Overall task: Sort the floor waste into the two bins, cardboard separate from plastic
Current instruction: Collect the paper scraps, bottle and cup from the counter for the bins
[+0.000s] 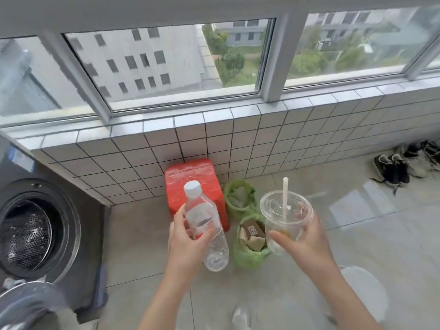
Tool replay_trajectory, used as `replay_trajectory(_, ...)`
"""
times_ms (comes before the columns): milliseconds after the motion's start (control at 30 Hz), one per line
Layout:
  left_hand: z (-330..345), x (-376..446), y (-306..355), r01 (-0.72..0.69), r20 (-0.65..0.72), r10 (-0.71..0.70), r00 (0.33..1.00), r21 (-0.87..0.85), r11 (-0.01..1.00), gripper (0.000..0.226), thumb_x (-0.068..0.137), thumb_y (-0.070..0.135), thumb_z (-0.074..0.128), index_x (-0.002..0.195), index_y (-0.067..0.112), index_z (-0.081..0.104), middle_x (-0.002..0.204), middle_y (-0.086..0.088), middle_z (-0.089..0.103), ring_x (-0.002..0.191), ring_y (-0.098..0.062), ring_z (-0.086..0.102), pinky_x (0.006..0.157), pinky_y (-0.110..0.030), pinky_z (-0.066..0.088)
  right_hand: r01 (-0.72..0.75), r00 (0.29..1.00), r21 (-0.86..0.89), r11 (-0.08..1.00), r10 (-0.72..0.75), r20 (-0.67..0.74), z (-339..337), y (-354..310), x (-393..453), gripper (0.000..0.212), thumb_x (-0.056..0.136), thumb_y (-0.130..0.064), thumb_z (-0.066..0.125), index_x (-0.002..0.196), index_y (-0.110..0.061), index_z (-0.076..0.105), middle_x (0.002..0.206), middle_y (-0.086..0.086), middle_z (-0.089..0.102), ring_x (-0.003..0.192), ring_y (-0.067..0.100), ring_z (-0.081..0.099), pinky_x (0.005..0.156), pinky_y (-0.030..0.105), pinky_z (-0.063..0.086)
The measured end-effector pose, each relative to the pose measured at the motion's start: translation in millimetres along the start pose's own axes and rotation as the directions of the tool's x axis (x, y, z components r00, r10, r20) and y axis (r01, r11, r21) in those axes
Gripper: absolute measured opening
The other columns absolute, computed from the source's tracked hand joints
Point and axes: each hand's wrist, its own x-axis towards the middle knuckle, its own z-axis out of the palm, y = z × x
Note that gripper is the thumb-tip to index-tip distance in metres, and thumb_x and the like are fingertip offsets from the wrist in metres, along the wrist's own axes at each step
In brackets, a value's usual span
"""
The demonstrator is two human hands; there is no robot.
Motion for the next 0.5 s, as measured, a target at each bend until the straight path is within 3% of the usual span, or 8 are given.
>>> replay_trajectory(133,50.9,25.8,-3.2,0.055,0.091,-0.059,0.994,0.040,0.998,0.059,0.068,0.035,0.080,0.117,0.048,0.048,0.118,0.006,0.058,0.102,-0.012,0.061,0.085,-0.031,0.052,-0.083,0.995,0.045,0.995,0.086,-0.051,-25.3,31.4,36.3,0.077,0.057,-0.019,0.090,0.114,-0.043,0.043,0.126,-0.007,0.055,0.123,0.012,0.048,0.107,0.035,0.037)
replay_trajectory(233,82.6,51.9,-6.7,0.099,0.123,-0.107,0.987,0.067,0.993,0.054,0.070,0.027,0.081,0.114,0.039,0.051,0.113,0.009,0.062,0.100,-0.008,0.061,0.083,-0.029,0.051,-0.150,0.985,0.078,0.986,0.156,-0.070,-30.7,51.5,69.2,0.079,0.059,-0.016,0.088,0.123,-0.032,0.045,0.124,-0.012,0.056,0.119,0.008,0.049,0.102,0.028,0.037)
replay_trajectory(333,109.7,86.9,-14.4,0.142,0.135,-0.157,0.978,0.111,0.984,0.053,0.069,0.031,0.081,0.112,0.037,0.050,0.105,0.013,0.066,0.100,-0.008,0.062,0.086,-0.032,0.051,-0.223,0.973,0.141,0.965,0.229,-0.025,-25.1,73.4,105.8,0.073,0.061,-0.011,0.087,0.115,-0.038,0.045,0.112,-0.023,0.057,0.109,0.003,0.054,0.096,0.024,0.039)
replay_trajectory(400,127.1,113.4,-21.6,0.165,0.129,-0.185,0.974,0.147,0.975,0.054,0.068,0.035,0.081,0.111,0.038,0.048,0.103,0.015,0.066,0.099,-0.007,0.061,0.088,-0.035,0.050,-0.271,0.962,0.177,0.946,0.273,0.009,-14.8,87.7,131.4,0.070,0.061,-0.012,0.087,0.112,-0.041,0.047,0.112,-0.021,0.059,0.110,0.001,0.055,0.094,0.024,0.040)
replay_trajectory(500,161.2,161.2,-39.4,0.197,0.131,-0.224,0.966,0.194,0.961,0.055,0.067,0.039,0.080,0.111,0.036,0.048,0.104,0.018,0.064,0.099,-0.006,0.060,0.088,-0.034,0.049,-0.323,0.944,0.185,0.928,0.329,-0.004,7.0,115.1,176.3,0.075,0.063,-0.018,0.086,0.121,-0.036,0.042,0.114,-0.022,0.056,0.114,0.007,0.054,0.093,0.023,0.039)
